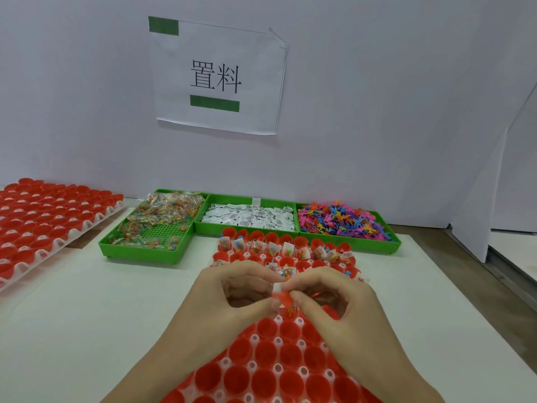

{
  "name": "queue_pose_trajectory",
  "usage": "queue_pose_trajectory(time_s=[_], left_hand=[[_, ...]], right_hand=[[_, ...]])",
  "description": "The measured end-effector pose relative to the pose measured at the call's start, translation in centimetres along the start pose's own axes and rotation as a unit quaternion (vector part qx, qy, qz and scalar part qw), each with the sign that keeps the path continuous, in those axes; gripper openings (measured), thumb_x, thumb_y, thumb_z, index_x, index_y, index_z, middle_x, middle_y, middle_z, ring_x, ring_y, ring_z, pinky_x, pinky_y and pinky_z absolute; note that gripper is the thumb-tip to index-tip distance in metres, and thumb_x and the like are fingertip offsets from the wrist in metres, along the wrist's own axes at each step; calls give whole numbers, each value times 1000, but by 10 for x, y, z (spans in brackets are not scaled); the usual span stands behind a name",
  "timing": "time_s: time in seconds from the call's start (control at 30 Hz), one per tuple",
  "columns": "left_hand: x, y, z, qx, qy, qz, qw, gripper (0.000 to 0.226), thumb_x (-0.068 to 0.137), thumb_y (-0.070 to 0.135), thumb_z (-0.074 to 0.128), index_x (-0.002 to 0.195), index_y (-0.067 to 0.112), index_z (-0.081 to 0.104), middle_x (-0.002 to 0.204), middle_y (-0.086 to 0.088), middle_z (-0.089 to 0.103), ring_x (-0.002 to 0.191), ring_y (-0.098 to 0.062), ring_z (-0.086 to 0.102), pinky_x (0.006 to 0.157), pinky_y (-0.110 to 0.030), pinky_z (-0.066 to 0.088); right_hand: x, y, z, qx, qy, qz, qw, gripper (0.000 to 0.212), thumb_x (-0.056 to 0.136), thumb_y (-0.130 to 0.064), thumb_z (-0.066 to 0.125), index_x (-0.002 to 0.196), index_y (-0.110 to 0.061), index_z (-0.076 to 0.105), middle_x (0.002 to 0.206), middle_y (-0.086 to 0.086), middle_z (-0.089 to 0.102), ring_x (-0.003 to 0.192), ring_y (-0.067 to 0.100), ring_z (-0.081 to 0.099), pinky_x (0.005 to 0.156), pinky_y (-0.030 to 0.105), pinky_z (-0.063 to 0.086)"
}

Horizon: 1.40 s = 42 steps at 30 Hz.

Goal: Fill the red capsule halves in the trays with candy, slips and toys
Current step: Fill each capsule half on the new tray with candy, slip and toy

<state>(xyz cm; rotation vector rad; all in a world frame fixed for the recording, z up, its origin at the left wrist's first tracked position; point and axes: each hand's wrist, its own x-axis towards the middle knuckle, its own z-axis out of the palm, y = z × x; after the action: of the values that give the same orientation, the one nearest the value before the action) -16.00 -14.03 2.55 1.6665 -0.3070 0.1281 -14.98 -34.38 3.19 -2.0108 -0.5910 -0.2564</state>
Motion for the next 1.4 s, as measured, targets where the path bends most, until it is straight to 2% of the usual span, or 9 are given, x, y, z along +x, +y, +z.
queue_pose_trajectory(time_s=[0.17,0.33,0.53,0.67,0.8,0.87,0.93,1.03,1.4], left_hand=[[0,2,-1,-17,-31,1,999,28,82,12,84,106,25,80,98,-6,80,91,-22,78,82,-22,60],[1,3,5,-24,-16,23,999,20,81,14,83,100,20,81,93,-9,80,87,-26,78,79,-27,62],[15,11,22,50,32,49,997,17,78,22,84,92,28,77,82,0,80,83,-15,78,77,-22,60],[36,15,31,142,0,88,986,9,79,17,86,83,22,80,79,8,79,78,-8,76,72,-15,57],[47,6,37,220,3,89,971,9,77,26,88,78,31,82,76,12,74,74,-13,67,70,-25,54],[45,-1,39,256,12,102,961,10,74,29,89,76,33,81,76,19,73,77,-7,65,69,-19,49],[42,-6,40,294,7,108,950,11,73,32,89,77,36,80,79,28,71,84,1,62,75,-16,45],[40,-8,40,351,0,94,932,10,76,37,87,83,42,81,75,27,67,92,-3,54,81,-25,48],[36,-11,45,385,-33,109,916,13,81,29,85,91,35,79,74,28,63,96,-3,51,82,-23,45]], right_hand=[[-1,5,0,-18,40,-32,999,29,89,-14,76,98,-41,76,99,-16,73,96,8,70,77,17,56],[0,8,-5,94,52,8,994,30,85,-22,81,109,-39,72,89,-8,73,86,15,72,74,22,58],[6,14,-30,119,27,19,992,9,85,-19,80,92,-25,80,87,-9,77,85,7,73,77,15,55],[10,25,-41,91,23,39,995,10,86,-15,80,93,-23,79,88,-6,77,85,9,74,79,18,57],[10,38,-44,53,15,74,996,19,86,-17,81,99,-31,77,88,-6,76,88,10,73,81,24,59],[9,42,-43,16,-3,75,997,17,86,-16,80,95,-30,78,87,-9,76,86,7,73,80,25,59],[9,45,-40,-23,-17,75,997,16,86,-16,80,92,-30,78,85,-14,76,83,2,72,77,21,58],[9,46,-36,-67,-13,67,995,17,86,-16,80,89,-32,78,81,-20,75,81,-2,70,70,13,52],[5,41,-33,-91,-37,73,992,25,82,-7,78,90,-30,76,75,-15,73,73,2,69,65,9,48]])
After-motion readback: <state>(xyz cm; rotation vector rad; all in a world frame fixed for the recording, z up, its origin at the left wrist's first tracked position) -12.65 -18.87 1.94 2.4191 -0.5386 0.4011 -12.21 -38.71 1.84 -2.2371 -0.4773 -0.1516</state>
